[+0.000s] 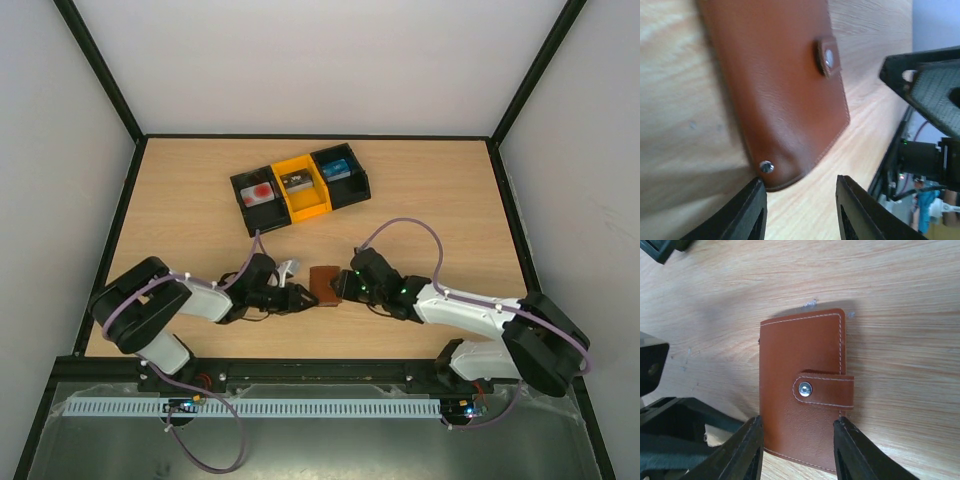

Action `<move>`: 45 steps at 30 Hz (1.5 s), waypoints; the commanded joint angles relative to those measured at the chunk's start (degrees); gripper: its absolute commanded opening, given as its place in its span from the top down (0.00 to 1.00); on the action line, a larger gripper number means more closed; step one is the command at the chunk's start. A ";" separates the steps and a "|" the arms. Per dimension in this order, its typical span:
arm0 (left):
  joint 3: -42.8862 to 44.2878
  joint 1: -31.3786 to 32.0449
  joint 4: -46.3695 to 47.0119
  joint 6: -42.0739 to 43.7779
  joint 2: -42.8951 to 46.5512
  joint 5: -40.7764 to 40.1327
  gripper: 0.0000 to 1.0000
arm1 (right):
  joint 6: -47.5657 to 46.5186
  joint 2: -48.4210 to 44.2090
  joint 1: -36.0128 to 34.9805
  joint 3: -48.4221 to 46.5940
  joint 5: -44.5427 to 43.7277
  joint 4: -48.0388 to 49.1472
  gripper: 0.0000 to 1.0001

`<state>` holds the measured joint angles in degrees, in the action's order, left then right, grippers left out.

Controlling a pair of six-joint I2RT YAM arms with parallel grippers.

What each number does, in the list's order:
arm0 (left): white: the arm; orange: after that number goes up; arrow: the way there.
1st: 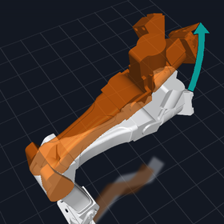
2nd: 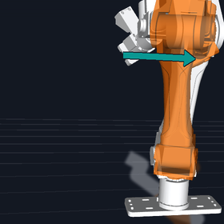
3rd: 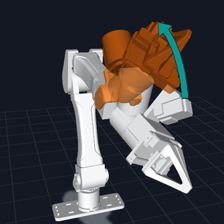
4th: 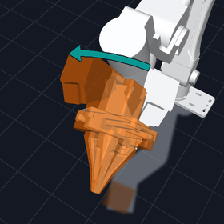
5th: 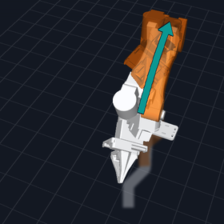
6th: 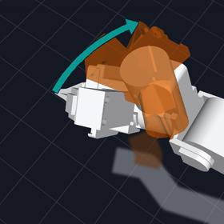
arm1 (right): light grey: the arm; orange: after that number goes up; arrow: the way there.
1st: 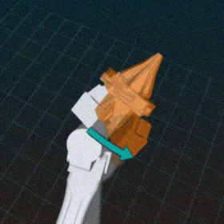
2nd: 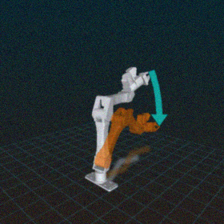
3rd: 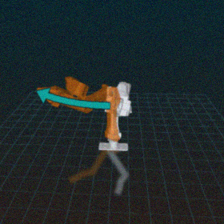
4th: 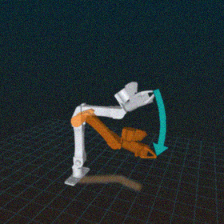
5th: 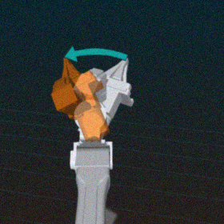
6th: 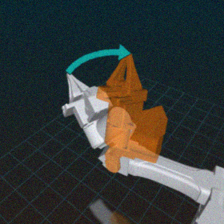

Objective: Take the credit cards out of the card holder

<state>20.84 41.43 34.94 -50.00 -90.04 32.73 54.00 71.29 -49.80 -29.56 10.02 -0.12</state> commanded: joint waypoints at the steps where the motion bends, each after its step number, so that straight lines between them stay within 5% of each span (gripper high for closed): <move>1: -2.09 1.43 8.50 -5.55 0.85 2.38 0.60 | -0.90 3.06 -1.88 -3.84 -4.08 -4.57 0.63; 4: -2.81 1.38 5.92 -4.77 4.14 0.37 0.60 | -1.91 5.50 -2.87 -6.06 -5.97 -6.86 0.64; 16: 1.55 1.13 -29.80 5.79 32.78 -27.90 0.39 | -4.36 12.43 -4.77 -13.70 -13.01 -13.22 0.71; 23: 1.88 1.11 -38.70 7.21 48.28 -38.23 0.36 | -4.43 14.87 -5.08 -15.35 -12.22 -13.08 0.71; 45: -0.68 1.11 -39.33 5.54 48.91 -38.00 0.34 | -4.81 22.96 -7.08 -17.91 -18.77 -17.08 0.81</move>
<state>21.19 42.63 -4.64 -44.16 -41.06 -4.97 49.01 92.25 -56.05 -46.81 -4.91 -12.34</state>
